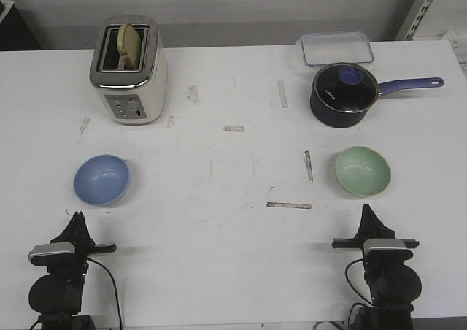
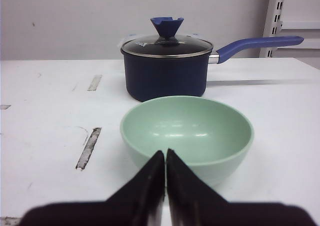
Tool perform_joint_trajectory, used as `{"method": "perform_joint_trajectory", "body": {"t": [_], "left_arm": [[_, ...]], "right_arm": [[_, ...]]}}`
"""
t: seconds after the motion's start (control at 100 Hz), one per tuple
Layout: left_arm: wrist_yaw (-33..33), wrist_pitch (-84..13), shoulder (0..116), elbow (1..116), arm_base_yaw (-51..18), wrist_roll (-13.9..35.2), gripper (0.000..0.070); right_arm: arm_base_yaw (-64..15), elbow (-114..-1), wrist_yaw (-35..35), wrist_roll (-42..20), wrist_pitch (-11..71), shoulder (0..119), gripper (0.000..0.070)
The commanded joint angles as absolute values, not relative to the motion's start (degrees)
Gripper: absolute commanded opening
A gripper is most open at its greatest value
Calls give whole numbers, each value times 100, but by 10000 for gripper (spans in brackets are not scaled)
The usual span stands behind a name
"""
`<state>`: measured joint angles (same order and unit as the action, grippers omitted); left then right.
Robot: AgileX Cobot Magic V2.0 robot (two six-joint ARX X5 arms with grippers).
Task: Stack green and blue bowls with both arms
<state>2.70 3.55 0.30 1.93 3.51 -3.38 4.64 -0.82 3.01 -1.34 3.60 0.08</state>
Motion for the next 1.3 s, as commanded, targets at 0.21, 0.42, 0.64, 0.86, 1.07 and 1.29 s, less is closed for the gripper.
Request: {"method": "perform_joint_trajectory", "body": {"t": [0.21, 0.42, 0.64, 0.86, 1.07, 1.29], "left_arm": [[257, 440, 19, 78, 357, -342, 1], [257, 449, 19, 78, 357, -340, 1], [255, 502, 19, 78, 357, -338, 1], [255, 580, 19, 78, 357, -338, 1], [255, 565, 19, 78, 357, -340, 1], [255, 565, 19, 78, 357, -338, 1]], "right_arm": [[473, -73, 298, -191, 296, 5, 0], [473, -73, 298, -191, 296, 8, 0], [473, -73, 301, -193, 294, 5, 0], [475, -73, 276, -169, 183, 8, 0], [489, -99, -637, -139, -1166, 8, 0], [484, -1472, -294, 47, -1490, 558, 0]]}}
